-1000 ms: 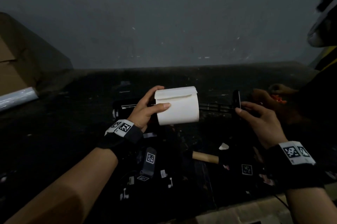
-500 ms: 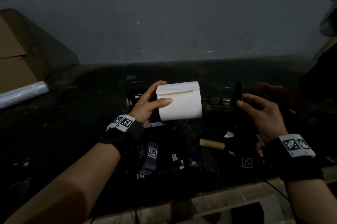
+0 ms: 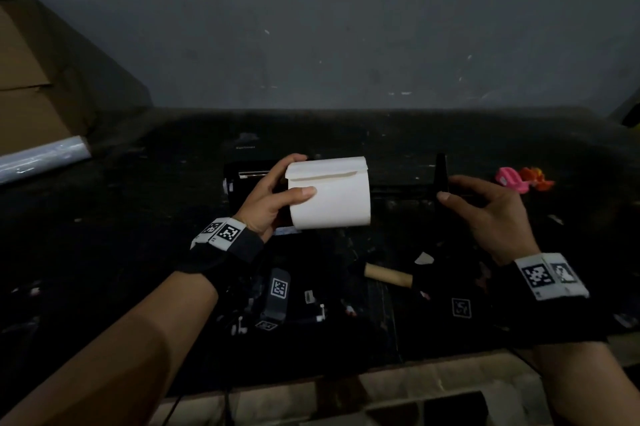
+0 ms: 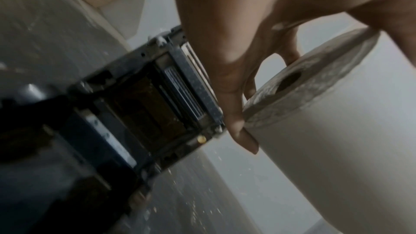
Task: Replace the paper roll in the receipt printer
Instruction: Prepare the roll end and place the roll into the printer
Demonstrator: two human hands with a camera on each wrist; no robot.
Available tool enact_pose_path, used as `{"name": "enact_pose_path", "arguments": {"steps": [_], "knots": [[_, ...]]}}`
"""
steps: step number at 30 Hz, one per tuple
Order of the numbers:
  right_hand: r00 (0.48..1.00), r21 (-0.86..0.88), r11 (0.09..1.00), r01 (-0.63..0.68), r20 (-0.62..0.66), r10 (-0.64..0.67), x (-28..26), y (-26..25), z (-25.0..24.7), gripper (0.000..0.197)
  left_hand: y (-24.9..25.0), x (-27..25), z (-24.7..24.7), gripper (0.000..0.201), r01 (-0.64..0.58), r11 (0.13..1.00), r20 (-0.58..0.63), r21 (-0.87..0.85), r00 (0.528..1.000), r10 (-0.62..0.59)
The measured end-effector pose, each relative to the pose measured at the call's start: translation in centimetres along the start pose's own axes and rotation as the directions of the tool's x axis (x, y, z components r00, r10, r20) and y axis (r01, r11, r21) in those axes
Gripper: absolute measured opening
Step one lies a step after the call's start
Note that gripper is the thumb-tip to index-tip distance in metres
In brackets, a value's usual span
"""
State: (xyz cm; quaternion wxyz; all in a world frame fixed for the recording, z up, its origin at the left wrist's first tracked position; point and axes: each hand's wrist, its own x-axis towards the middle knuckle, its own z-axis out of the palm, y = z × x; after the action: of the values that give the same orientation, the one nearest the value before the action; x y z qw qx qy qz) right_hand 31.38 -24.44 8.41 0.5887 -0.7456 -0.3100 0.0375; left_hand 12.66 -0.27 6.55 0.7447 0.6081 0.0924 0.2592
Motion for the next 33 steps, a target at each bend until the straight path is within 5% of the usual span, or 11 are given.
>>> {"name": "enact_pose_path", "arguments": {"steps": [7, 10, 14, 21, 24, 26, 33], "knots": [[0.99, 0.1, 0.994, 0.049, 0.126, -0.061, 2.7, 1.0, 1.1, 0.023, -1.2, 2.1, 5.0, 0.044, 0.013, 1.0, 0.001, -0.011, 1.0, -0.013], [0.979, 0.269, 0.963, 0.002, 0.195, -0.056, 3.4, 2.0, 2.2, 0.019, -2.0, 3.1, 6.7, 0.046, 0.01, 1.0, -0.029, -0.026, 1.0, -0.011], [0.976, 0.278, 0.958, -0.074, 0.217, 0.013, 4.7, 3.9, 2.4, 0.025, -3.3, 3.8, 8.1, 0.051, 0.01, 1.0, -0.07, -0.021, 0.997, -0.011], [0.782, 0.348, 0.789, -0.507, 0.571, 0.251, 5.0, 4.9, 1.7, 0.049, -5.7, 4.3, 10.3, 0.047, 0.012, 1.0, -0.104, 0.008, 0.995, -0.011], [0.722, 0.312, 0.772, -0.554, 0.641, 0.26, 5.1, 5.0, 0.5, 0.074, -6.9, 4.4, 11.2, 0.049, 0.026, 0.999, -0.097, 0.036, 0.995, -0.022], [0.74, 0.293, 0.801, -0.522, 0.623, 0.254, 4.8, 5.5, 0.0, 0.083, -7.8, 4.4, 11.8, 0.051, 0.044, 0.998, -0.09, 0.039, 0.995, -0.04], [0.849, 0.355, 0.81, -0.467, 0.436, 0.298, 4.1, 8.3, 0.1, 0.061, -10.7, 4.6, 13.2, 0.064, 0.114, 0.989, -0.078, 0.089, 0.991, -0.107]]}}
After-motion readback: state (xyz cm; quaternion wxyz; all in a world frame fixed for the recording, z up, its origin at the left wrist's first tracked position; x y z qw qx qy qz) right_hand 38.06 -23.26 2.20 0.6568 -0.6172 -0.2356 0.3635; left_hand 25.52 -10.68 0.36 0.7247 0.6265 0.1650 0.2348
